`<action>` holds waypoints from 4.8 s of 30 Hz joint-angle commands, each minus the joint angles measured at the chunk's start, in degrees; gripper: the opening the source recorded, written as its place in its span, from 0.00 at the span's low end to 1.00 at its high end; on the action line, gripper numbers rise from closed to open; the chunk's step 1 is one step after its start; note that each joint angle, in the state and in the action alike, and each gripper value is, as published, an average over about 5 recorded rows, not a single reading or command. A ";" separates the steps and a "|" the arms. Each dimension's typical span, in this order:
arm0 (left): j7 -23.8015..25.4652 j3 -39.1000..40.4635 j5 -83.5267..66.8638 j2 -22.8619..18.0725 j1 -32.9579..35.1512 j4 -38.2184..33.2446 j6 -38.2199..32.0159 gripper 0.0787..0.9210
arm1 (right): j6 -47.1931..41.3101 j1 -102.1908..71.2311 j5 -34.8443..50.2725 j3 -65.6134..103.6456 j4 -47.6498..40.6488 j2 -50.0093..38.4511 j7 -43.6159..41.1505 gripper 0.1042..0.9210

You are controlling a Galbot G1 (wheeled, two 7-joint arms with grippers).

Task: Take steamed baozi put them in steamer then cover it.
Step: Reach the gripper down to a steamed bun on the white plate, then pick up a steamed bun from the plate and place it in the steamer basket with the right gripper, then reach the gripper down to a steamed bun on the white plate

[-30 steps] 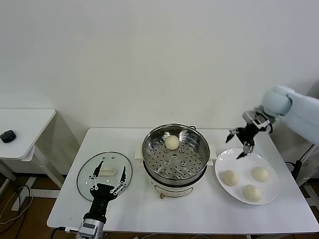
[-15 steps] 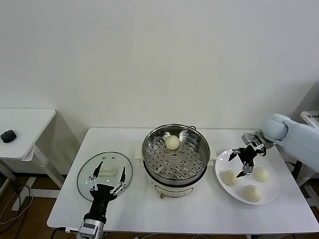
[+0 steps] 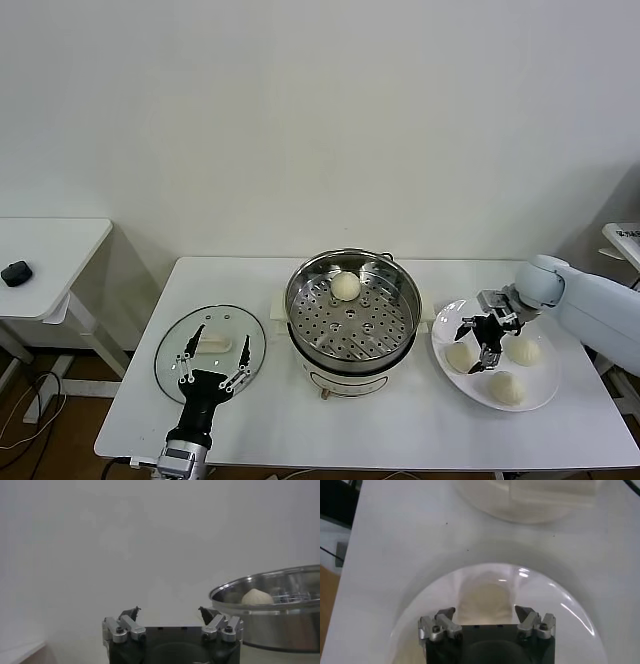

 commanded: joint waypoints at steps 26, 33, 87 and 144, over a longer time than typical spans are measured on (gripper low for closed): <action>-0.42 0.54 -0.10 0.24 -0.63 -1.84 0.70 0.88 | -1.97 39.48 9.85 -20.53 8.33 3.26 -12.47 0.63; -0.54 0.69 -0.14 0.54 -0.57 -1.85 0.58 0.88 | -6.20 48.03 18.40 -25.87 15.74 10.51 -11.02 0.62; -1.24 1.06 -0.67 0.46 -2.48 0.41 0.48 0.88 | -16.38 28.70 22.77 -26.86 9.37 35.93 9.18 0.70; -1.31 1.64 -0.23 0.47 -1.29 -0.89 1.23 0.88 | 4.85 -6.75 -12.88 8.36 7.77 -10.98 -8.44 0.88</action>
